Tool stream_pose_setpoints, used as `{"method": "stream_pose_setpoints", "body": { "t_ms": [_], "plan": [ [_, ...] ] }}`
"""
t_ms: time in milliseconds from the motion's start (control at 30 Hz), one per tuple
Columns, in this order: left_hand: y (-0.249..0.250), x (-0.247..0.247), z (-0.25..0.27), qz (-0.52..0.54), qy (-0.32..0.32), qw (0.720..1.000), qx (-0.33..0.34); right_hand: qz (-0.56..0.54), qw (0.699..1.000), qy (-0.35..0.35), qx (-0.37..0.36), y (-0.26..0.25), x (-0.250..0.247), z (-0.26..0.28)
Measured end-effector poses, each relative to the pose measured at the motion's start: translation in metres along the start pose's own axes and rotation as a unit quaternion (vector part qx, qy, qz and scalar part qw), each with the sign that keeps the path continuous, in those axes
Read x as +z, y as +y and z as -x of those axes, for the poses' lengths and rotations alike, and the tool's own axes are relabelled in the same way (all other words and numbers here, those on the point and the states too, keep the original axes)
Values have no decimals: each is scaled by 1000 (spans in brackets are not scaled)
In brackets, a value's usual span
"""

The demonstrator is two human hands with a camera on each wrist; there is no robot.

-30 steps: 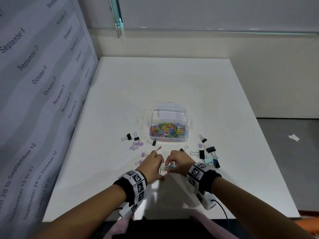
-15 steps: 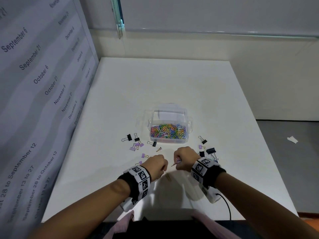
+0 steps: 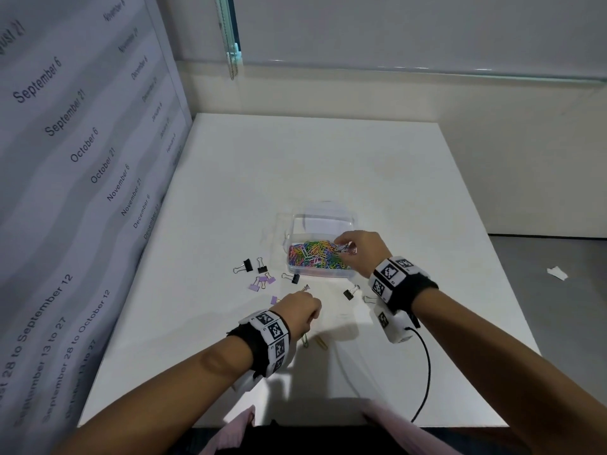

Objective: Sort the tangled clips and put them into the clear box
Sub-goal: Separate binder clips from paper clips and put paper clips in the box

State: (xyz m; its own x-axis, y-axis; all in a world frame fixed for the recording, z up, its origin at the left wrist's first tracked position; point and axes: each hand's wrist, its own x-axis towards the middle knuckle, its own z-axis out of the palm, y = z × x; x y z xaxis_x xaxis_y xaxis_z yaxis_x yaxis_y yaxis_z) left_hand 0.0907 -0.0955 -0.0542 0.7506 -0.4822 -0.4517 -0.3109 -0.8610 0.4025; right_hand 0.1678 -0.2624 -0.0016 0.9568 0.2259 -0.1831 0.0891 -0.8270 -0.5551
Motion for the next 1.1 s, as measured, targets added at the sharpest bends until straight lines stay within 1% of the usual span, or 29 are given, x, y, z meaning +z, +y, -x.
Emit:
{"method": "stream_pose_setpoints", "body": {
  "t_ms": [67, 167, 233, 300, 333, 367, 500, 700, 833, 933, 1100],
  "plan": [
    [-1, 0, 0, 1, 4, 1000, -7, 30, 999, -13, -18, 1, 7, 9],
    [-5, -1, -1, -1, 1, 1000, -18, 37, 998, -32, -35, 5, 17, 28],
    [-7, -1, -2, 1, -2, 1000, -20, 55, 993, -94, -35, 11, 23, 42],
    [-6, -1, -1, -1, -5, 1000, -19, 86, 981, -174, -27, 20, 32, 53],
    [-6, -1, -1, -2, -7, 1000, -19, 94, 975, -198, -21, 24, 36, 58],
    [-5, -1, -1, -2, -8, 1000, -19, 91, 975, -202, -19, 27, 41, 62],
    [-1, -5, 0, -2, -17, 999, -27, 58, 982, -176, -26, 36, 54, 67],
    [5, -14, -2, 3, -43, 999, -28, 96, 971, -216, -29, 30, 52, 63],
    [3, -13, 0, 18, -43, 998, -33, 81, 977, -196, -18, 25, 56, 60],
    [0, -10, 1, 34, -34, 998, -47, 48, 982, -183, -14, 18, 63, 58],
    [-3, -9, 6, 68, -16, 996, -59, 16, 977, -198, -80, 4, 77, 64]
  ]
}}
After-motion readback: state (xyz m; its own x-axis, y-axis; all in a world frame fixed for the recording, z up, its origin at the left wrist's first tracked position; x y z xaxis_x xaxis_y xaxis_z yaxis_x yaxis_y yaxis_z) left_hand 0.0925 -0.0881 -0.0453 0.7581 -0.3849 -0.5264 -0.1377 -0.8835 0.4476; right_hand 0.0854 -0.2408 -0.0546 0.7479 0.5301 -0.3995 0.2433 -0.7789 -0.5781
